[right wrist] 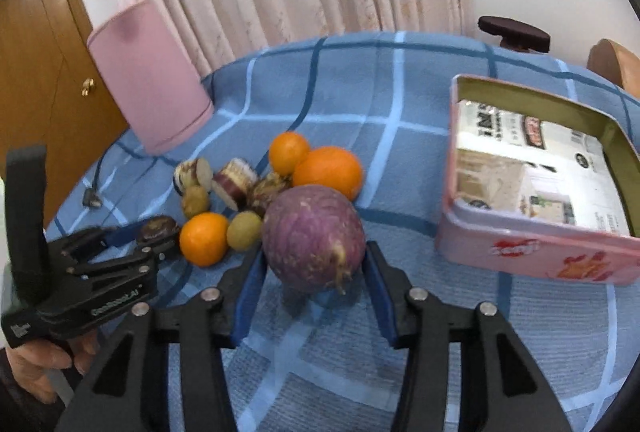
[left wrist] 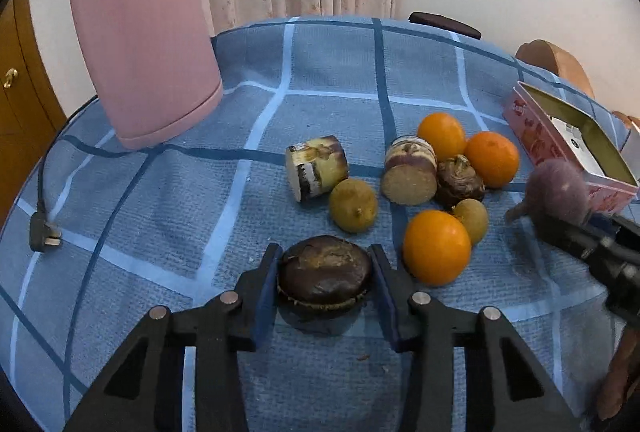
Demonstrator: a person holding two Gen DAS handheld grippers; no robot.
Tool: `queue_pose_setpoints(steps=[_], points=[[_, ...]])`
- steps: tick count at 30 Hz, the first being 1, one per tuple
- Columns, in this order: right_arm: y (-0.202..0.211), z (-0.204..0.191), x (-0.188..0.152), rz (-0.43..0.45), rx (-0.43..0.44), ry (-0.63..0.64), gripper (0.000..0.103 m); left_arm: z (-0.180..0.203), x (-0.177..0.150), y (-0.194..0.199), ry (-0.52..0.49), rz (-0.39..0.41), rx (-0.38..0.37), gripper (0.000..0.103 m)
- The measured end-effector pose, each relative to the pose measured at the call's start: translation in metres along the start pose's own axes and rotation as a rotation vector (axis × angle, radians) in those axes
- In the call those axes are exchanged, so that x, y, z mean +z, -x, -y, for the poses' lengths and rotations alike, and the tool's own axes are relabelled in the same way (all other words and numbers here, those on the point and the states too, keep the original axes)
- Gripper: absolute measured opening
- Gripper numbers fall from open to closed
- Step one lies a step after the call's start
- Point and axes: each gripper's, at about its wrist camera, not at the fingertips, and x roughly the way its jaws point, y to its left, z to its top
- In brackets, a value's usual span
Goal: Organize fruits
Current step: 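Grasp the dark brown round fruit with the left tool while the right tool grasps the purple round fruit, then carry both fruits into the pink tin and open both tools to release them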
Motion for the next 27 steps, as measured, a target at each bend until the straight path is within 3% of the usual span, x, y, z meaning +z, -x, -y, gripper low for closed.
queue_pose_setpoints(steps=[3,5,12,14,16,19,27], points=[[0.014,0.002,0.005,0.059,0.0,-0.003,0.052,-0.003,0.002,0.007,0.035,0.044,0.029,0.045],[0.026,0.002,0.01,0.107,-0.025,0.018,0.052,-0.003,0.005,0.023,0.055,0.129,0.047,0.045],[0.071,0.041,0.026,0.275,-0.215,0.011,0.052,0.046,0.029,0.054,-0.004,0.304,0.016,0.045],[0.077,0.061,0.028,0.292,-0.31,0.002,0.052,0.07,0.036,0.053,-0.031,0.316,-0.019,0.045],[0.081,0.083,0.028,0.288,-0.35,-0.029,0.052,0.091,0.041,0.052,-0.053,0.326,-0.057,0.045],[0.084,0.116,0.028,0.269,-0.377,-0.097,0.052,0.132,0.051,0.044,-0.098,0.339,-0.133,0.045],[0.085,0.157,0.025,0.203,-0.391,-0.17,0.052,0.212,0.063,0.016,-0.169,0.273,-0.2,0.045]])
